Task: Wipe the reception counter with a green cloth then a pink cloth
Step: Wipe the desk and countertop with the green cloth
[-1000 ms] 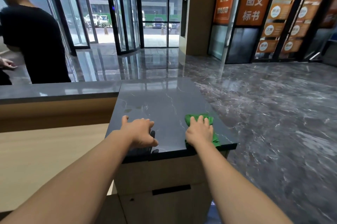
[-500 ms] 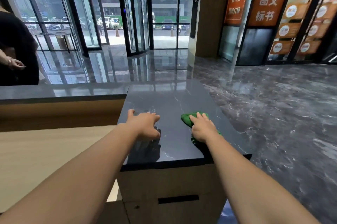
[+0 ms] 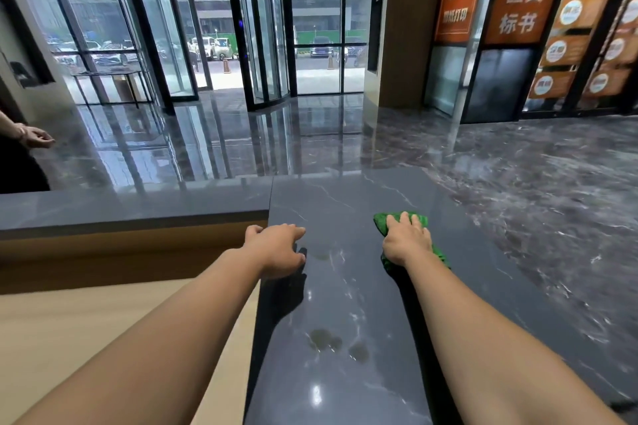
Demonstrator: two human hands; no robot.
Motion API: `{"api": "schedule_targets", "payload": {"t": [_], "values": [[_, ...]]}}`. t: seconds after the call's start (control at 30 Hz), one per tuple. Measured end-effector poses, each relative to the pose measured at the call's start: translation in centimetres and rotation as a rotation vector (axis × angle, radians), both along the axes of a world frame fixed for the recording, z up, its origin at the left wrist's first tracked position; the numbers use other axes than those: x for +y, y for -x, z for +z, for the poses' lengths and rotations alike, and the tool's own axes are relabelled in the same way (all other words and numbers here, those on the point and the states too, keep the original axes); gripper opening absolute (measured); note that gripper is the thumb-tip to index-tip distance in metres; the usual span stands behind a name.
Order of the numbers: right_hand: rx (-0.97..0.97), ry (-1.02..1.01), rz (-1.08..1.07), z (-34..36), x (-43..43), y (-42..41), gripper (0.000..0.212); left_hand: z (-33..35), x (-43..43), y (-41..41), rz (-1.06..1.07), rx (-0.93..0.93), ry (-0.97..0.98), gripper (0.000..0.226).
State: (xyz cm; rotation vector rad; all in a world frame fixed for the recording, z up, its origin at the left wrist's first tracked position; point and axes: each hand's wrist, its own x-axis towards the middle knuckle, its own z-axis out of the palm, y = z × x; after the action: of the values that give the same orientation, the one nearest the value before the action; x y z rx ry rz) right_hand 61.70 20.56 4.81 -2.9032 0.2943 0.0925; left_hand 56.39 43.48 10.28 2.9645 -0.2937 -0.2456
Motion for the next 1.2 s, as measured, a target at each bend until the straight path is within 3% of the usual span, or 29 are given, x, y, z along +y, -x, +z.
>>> {"api": "schedule_targets", "payload": {"t": [0.1,0.23,0.4,0.5,0.57,0.67,0.77,1.03,1.2], "values": [[-0.009,-0.018,-0.010,0.0,3.0,-2.4,0.060,-1.5,2.7,-2.8,0.121,0.050,0.145,0.058],[-0.047,-0.038,0.050,-0.1,8.4,-4.7,0.055,-2.7,5.5,-4.4,0.233,0.152,0.631,0.054],[-0.106,-0.080,0.263,-0.7,17.0,-4.8,0.055,-4.2,7.1,-5.8,0.618,0.320,1.003,0.042],[-0.099,-0.094,0.415,-0.8,20.2,-4.0,0.065,-4.1,7.2,-6.2,0.733,0.392,1.229,0.034],[-0.071,-0.062,0.539,-0.8,20.3,-3.4,0.072,-4.2,7.1,-6.4,0.767,0.394,1.271,0.030],[-0.054,-0.022,0.695,-0.5,18.2,-2.7,0.061,-4.2,6.3,-6.1,0.835,0.366,1.342,0.030],[-0.081,-0.009,0.713,-0.3,14.5,-2.5,0.056,-3.9,5.1,-5.5,0.859,0.351,1.351,0.035],[-0.038,0.007,0.333,-0.4,0.6,-3.3,0.060,-4.9,5.0,-4.7,0.994,0.356,1.412,0.034],[-0.024,-0.007,0.181,-0.6,0.4,-3.2,0.061,-4.9,5.1,-3.3,0.947,0.416,1.489,0.052]]}}
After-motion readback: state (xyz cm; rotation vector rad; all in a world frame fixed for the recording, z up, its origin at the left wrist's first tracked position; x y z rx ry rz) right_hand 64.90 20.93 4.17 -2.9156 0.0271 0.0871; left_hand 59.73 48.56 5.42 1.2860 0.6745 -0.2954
